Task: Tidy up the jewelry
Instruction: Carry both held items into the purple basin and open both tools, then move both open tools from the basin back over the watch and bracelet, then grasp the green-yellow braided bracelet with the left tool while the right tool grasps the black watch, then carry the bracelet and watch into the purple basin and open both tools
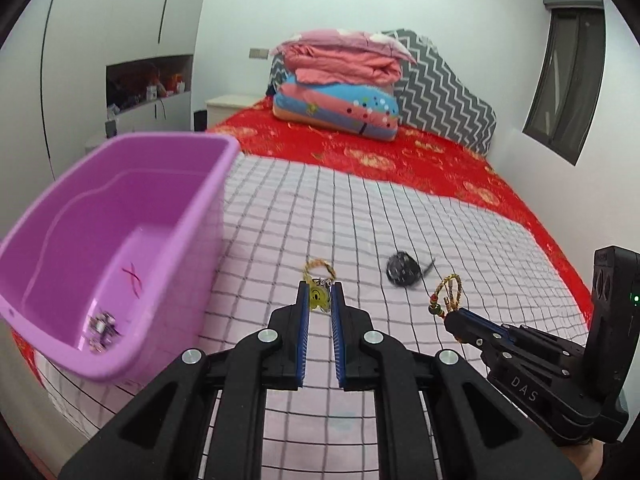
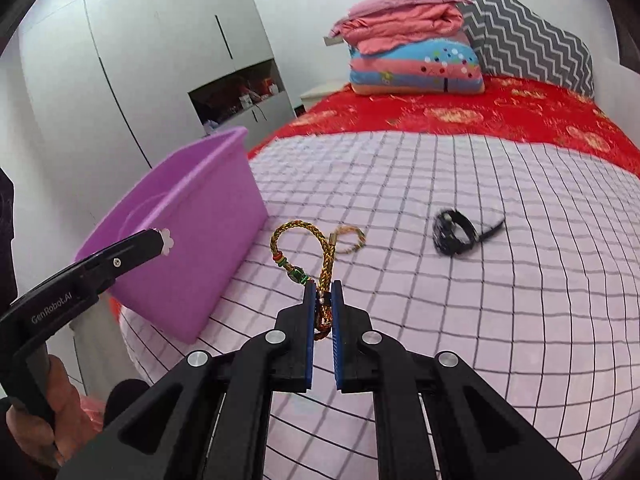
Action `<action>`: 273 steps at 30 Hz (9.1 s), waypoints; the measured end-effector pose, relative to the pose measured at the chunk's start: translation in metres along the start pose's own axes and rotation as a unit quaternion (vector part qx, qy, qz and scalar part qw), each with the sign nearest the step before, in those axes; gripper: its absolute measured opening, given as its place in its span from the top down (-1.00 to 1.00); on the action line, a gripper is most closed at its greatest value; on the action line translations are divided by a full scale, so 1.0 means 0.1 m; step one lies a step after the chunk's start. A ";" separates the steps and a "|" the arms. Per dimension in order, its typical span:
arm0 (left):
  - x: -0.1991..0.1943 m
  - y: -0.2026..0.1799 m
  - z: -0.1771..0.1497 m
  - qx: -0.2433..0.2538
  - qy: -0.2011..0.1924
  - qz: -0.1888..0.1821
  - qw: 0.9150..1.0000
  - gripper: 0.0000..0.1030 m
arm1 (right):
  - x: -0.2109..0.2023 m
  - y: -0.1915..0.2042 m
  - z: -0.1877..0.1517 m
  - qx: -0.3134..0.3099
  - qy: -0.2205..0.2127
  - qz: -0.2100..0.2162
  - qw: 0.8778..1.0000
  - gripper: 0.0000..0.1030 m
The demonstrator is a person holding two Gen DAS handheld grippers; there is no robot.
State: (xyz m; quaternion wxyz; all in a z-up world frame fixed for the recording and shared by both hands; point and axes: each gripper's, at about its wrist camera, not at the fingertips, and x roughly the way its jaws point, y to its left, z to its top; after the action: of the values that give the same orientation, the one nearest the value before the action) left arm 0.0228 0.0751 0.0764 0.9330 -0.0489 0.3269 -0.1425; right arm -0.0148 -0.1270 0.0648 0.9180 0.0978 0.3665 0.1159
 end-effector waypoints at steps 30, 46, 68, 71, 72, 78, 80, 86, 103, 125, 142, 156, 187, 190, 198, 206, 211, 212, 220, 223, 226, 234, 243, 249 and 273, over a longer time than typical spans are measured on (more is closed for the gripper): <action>-0.20 1.96 0.28 -0.093 0.000 0.154 0.984 0.76 | 1.00 2.24 0.78 -0.142 0.043 0.122 0.981 0.85; -0.18 2.19 0.24 -0.129 0.008 0.215 0.968 -0.80 | 1.17 2.20 0.82 -0.138 0.044 0.085 0.986 0.21; -0.29 1.92 0.19 -0.131 0.037 0.211 0.968 -0.86 | 0.92 1.95 0.66 -0.114 0.045 0.085 0.989 0.02; -0.30 1.88 0.19 -0.127 0.039 0.209 0.969 -0.86 | 0.88 1.89 0.64 -0.107 0.045 0.084 0.990 -0.02; -0.30 1.85 0.19 -0.125 0.039 0.208 0.969 -0.86 | 0.87 1.87 0.64 -0.105 0.044 0.084 0.990 -0.02; -0.33 1.72 0.17 -0.116 0.039 0.202 0.972 -0.87 | 0.76 1.73 0.56 -0.093 0.042 0.081 0.992 -0.06; -0.34 1.66 0.16 -0.111 0.041 0.201 0.973 -0.87 | 0.72 1.68 0.53 -0.089 0.042 0.077 0.992 -0.07; -0.39 1.51 0.12 -0.103 0.038 0.190 0.976 -0.87 | 0.59 1.54 0.43 -0.082 0.037 0.065 0.994 -0.11; -0.44 0.67 -0.03 -0.062 0.020 0.131 0.989 -0.88 | 0.06 0.51 -0.06 -0.013 0.029 -0.001 1.000 -0.36; 0.57 -0.06 -0.37 -0.018 0.094 0.087 0.992 -0.88 | 0.16 -0.71 -0.51 0.041 0.010 -0.112 0.993 -0.62; 1.93 -0.17 -0.37 -0.027 0.127 0.078 0.989 -0.88 | 1.06 -1.50 -0.12 0.092 0.031 -0.117 0.988 -0.62; 2.73 -0.21 -0.29 -0.010 0.140 0.085 0.986 -0.88 | 1.78 -1.82 0.16 0.103 0.046 -0.106 0.988 -0.62; 3.26 -0.32 -0.23 0.040 0.140 0.133 0.980 -0.90 | 2.45 -1.90 0.39 0.035 0.106 -0.198 0.974 -0.82; 3.26 -0.31 -0.24 0.037 0.135 0.132 0.981 -0.90 | 2.46 -1.91 0.39 0.036 0.105 -0.198 0.974 -0.83; 3.21 -0.33 -0.25 0.041 0.127 0.128 0.983 -0.67 | 2.46 -1.90 0.40 0.031 0.102 -0.198 0.975 -0.80; 3.15 -0.46 -0.26 0.070 0.122 0.101 0.985 0.54 | 2.39 -1.84 0.39 0.017 0.093 -0.190 0.977 -0.37; 3.05 -0.51 -0.31 0.077 0.130 0.081 0.985 0.76 | 2.25 -1.86 0.34 0.034 0.083 -0.174 0.981 -0.21; 3.02 -0.50 -0.32 0.071 0.133 0.075 0.986 0.76 | 2.22 -1.86 0.32 0.036 0.081 -0.171 0.981 -0.21; 2.68 -0.54 -0.51 0.070 0.144 0.062 0.985 0.77 | 1.84 -1.72 0.02 0.065 0.067 -0.140 0.986 -0.21; 2.53 -0.55 -0.62 0.067 0.151 0.057 0.985 0.77 | 1.69 -1.65 -0.14 0.077 0.064 -0.136 0.986 -0.21; 2.36 -0.54 -0.71 0.066 0.158 0.054 0.984 0.77 | 1.55 -1.57 -0.28 0.082 0.066 -0.133 0.986 -0.21; 1.80 -0.52 -0.76 0.064 0.153 0.047 0.985 0.77 | 1.06 -1.31 -0.49 0.087 0.054 -0.126 0.987 -0.21; 1.03 -0.49 -0.52 0.071 0.093 0.052 0.992 0.77 | 0.51 -0.83 -0.35 0.065 0.013 -0.103 0.992 -0.21; 0.56 -0.33 -0.23 0.054 0.059 0.052 0.995 0.77 | 0.26 -0.41 -0.11 0.032 -0.010 -0.074 0.997 -0.21; -0.27 1.43 0.54 -0.056 0.004 0.168 0.984 0.76 | 0.72 1.71 0.89 -0.090 -0.006 0.068 0.994 -0.21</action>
State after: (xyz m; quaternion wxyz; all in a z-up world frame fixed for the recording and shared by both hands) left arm 0.0697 0.2201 0.1083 0.9382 -0.0451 0.3413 0.0352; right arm 0.0737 0.0480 0.1273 0.9153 0.0400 0.3413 0.2100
